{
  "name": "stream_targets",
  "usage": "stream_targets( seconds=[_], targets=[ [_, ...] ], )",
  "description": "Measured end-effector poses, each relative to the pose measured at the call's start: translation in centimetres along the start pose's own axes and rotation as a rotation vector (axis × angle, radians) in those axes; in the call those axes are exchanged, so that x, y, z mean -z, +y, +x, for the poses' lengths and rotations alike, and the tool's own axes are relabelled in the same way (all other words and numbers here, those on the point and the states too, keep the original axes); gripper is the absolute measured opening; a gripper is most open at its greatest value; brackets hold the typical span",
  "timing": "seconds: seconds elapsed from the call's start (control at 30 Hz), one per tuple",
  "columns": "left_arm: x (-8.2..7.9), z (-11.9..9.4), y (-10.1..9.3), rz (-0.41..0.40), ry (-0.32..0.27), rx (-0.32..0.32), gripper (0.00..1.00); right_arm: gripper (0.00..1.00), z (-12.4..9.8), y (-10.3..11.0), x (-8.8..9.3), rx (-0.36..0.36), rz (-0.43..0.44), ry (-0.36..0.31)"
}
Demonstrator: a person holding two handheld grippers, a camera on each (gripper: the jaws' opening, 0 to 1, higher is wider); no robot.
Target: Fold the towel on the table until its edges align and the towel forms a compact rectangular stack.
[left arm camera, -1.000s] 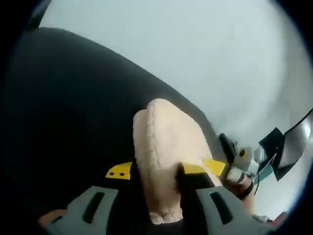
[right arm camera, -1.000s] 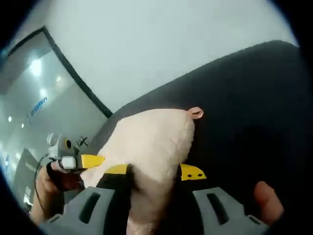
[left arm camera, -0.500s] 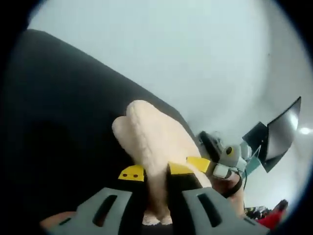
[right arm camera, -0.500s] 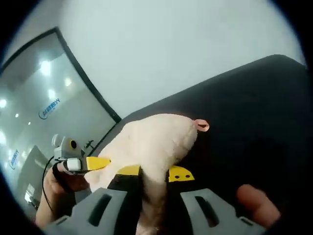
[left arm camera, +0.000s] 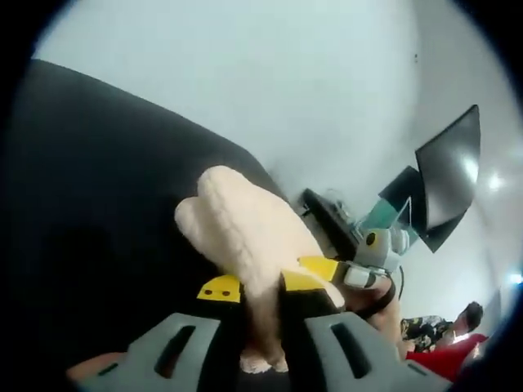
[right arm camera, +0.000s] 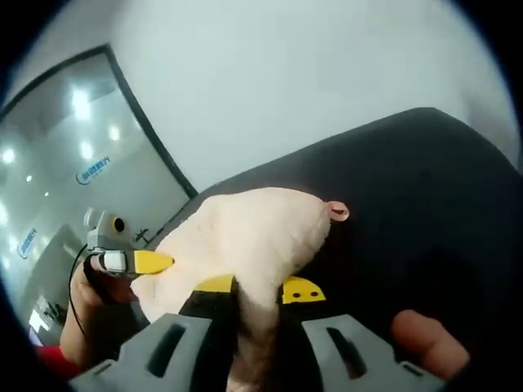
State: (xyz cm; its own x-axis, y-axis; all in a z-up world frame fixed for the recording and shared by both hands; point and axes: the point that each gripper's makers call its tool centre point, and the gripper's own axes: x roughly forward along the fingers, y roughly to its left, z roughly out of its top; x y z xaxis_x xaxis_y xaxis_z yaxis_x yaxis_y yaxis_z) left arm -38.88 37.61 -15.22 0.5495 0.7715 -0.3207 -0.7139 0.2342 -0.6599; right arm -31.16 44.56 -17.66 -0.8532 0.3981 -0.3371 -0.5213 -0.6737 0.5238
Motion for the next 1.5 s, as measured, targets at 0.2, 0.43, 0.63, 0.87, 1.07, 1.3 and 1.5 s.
stream_targets(
  seconds=[0.2,0.43,0.63,0.87,1.07,1.3,1.5],
  targets=[
    [2.8,-0.3,-1.4,0.043,0.029,-0.001,0.19,0.16,-1.6,0.0,1.7,0.005,0.002,-0.002],
    [4.5,-0.9,-0.8,0.105,0.016,-0.018,0.21,0.21,-0.9,-0.8,3.1,0.025,-0.133,0.000],
    [4.6,-1.5,1.4,0.128,-0.052,-0.040,0.35,0.40,-2.3,-0.3,3.3,0.048,-0.251,-0.086],
    [3.3,-3.8,2.7,0.434,-0.118,-0.053,0.46,0.45,-4.8,-0.7,2.4,0.003,-0.477,-0.138],
    [2.8,-5.1,3.7,0.604,-0.126,-0.015,0.46,0.43,-7.0,-2.1,2.5,-0.059,-0.606,-0.174],
    [3.6,-7.3,7.0,0.847,-0.062,-0.056,0.41,0.38,-8.9,-5.1,3.8,-0.069,-0.714,-0.138],
    [2.3,-9.5,5.3,0.768,-0.221,0.056,0.38,0.28,-8.8,-3.0,0.4,-0.127,-0.709,-0.257]
  ],
)
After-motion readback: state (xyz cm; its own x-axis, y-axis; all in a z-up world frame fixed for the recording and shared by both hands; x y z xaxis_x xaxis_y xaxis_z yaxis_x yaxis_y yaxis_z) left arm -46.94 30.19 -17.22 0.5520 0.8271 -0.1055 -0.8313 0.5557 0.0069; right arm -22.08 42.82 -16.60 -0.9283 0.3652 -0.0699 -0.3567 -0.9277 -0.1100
